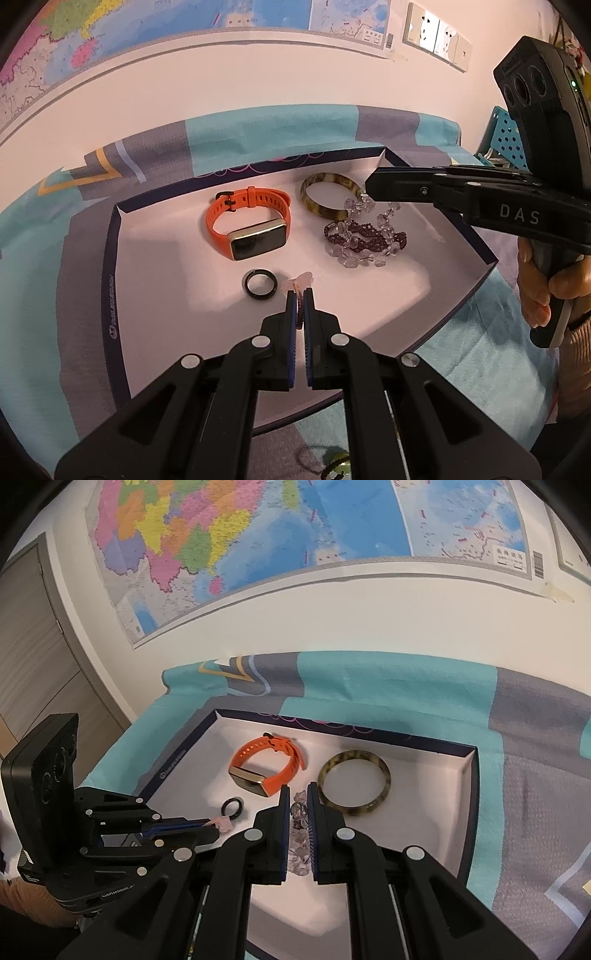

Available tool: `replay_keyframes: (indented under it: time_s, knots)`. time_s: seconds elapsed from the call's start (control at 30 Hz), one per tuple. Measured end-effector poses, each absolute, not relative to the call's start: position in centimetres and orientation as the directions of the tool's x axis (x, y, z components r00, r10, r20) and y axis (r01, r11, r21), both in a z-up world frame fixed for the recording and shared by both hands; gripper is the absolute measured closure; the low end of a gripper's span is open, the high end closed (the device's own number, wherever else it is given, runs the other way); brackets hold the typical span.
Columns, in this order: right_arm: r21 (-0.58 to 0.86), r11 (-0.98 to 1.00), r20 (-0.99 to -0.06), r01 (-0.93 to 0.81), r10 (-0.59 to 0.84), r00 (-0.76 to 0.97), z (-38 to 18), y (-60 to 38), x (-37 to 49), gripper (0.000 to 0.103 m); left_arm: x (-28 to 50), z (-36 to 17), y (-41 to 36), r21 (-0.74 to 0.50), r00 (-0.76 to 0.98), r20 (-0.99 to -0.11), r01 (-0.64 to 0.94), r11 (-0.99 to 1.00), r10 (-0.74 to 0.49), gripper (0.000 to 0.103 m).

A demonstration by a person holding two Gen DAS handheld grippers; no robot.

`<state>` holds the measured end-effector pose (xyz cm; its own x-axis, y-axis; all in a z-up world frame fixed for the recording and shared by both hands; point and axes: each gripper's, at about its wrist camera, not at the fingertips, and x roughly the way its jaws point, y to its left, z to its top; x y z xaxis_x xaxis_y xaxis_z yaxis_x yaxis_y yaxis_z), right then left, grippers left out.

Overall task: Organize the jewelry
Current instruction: 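Open the right tool to release the crystal bracelet in the box while the left tool drops the pink charm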

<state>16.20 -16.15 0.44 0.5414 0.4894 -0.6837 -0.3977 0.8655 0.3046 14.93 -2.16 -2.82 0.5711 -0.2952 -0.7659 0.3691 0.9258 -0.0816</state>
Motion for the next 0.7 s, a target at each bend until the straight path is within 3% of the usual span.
replay_keyframes:
  time_s: [0.7]
  knots:
    - [0.3, 0.886, -0.715, -0.354, 0.454, 0.532, -0.8, -17.2, 16.8, 0.092, 15.9, -3.4, -1.8, -0.096, 0.557, -0.78, 0.344, 0.934, -0.286, 0.095]
